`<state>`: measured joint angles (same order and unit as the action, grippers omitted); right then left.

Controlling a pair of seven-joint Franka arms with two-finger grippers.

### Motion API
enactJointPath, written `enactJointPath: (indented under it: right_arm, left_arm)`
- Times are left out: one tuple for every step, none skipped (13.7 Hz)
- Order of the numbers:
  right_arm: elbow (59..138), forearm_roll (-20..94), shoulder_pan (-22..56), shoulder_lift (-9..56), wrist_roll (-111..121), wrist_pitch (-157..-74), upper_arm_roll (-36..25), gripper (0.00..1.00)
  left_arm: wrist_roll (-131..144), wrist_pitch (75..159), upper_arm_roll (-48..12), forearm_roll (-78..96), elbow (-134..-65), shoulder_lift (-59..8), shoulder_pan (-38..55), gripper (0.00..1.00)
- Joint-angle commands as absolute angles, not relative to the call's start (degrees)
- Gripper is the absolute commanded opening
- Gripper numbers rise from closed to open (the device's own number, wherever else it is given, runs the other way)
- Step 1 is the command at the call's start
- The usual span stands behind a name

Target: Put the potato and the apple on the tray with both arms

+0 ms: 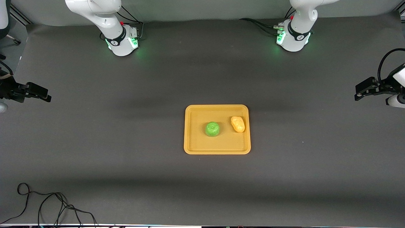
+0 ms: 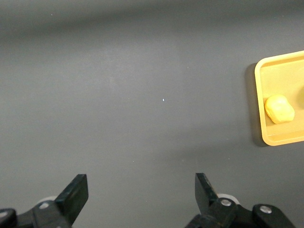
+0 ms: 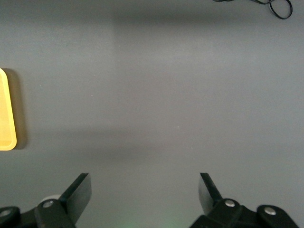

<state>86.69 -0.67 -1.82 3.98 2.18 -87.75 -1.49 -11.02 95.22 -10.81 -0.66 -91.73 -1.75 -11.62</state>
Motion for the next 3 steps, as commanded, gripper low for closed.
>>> enactJointPath:
  right_arm:
    - [86.7,-0.7,-1.6,3.3,2.3,-87.8,-1.7,1.00]
    - [86.7,-0.6,-1.6,3.3,2.2,-87.8,-1.7,1.00]
    - [86.7,-0.6,-1.6,3.3,2.1,-87.8,-1.7,1.00]
  left_arm:
    - [-9.9,94.2,-10.7,-1.6,-91.2,-1.8,-11.1,1.00]
    - [-8.9,94.1,-10.7,-1.6,-91.3,-1.8,-11.1,1.00]
    - [-8.1,94.1,-10.8,-1.6,-91.6,-1.8,-11.0,1.00]
